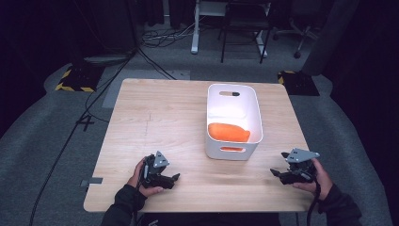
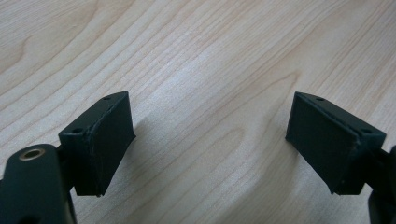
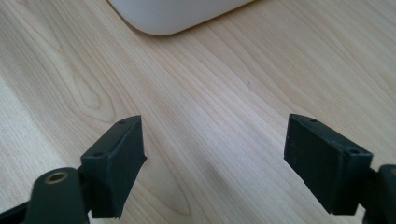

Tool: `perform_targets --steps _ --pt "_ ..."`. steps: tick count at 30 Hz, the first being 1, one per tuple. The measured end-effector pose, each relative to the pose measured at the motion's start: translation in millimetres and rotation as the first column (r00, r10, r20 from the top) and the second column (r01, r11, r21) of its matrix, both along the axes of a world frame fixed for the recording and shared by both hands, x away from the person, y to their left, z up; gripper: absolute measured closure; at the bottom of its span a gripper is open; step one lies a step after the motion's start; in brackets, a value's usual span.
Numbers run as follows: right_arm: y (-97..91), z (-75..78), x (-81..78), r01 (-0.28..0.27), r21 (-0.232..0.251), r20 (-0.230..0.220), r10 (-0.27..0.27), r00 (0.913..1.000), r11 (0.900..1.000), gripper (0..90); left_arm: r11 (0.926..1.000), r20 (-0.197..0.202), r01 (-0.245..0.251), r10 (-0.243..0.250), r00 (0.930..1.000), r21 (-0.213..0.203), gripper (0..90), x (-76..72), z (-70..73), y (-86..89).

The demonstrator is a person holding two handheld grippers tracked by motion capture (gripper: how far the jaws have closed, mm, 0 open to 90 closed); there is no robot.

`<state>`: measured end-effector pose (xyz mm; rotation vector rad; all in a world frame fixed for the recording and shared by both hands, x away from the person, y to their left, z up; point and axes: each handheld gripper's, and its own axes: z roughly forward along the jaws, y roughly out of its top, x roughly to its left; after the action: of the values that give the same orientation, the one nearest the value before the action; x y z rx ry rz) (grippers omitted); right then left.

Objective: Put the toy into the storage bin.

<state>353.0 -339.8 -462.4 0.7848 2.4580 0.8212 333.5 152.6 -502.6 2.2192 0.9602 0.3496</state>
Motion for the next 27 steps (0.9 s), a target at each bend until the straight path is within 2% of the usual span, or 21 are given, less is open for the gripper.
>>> perform_targets --steps 5,6,8,16,27 --pt "-4.5 -3.1 -0.9 0.012 0.013 -0.003 -0.012 0.9999 0.9998 20.7 1.0000 0.000 0.000 0.000 1.0000 0.000 15.2 0.0 0.0 0.0" --pt "-4.7 -4.0 -2.0 0.028 0.031 -0.012 -0.028 0.9995 0.9991 20.7 1.0000 0.000 -0.001 0.001 1.0000 0.001 15.2 -0.1 0.1 0.0" --pt "-7.6 -5.3 -2.3 0.028 0.019 -0.014 -0.028 0.9995 0.9994 20.6 1.0000 -0.002 0.003 -0.003 1.0000 0.003 15.2 0.0 0.4 0.3" --pt "-17.9 -13.2 -3.1 0.061 0.035 -0.042 -0.060 0.9973 0.9975 20.5 1.0000 -0.001 0.002 -0.002 1.0000 0.003 15.2 0.0 0.3 0.2" --pt "-41.4 -18.6 -7.6 0.118 0.091 -0.065 -0.112 0.9916 0.9888 20.3 1.0000 0.000 0.001 -0.001 1.0000 0.002 15.2 0.1 0.1 0.2"
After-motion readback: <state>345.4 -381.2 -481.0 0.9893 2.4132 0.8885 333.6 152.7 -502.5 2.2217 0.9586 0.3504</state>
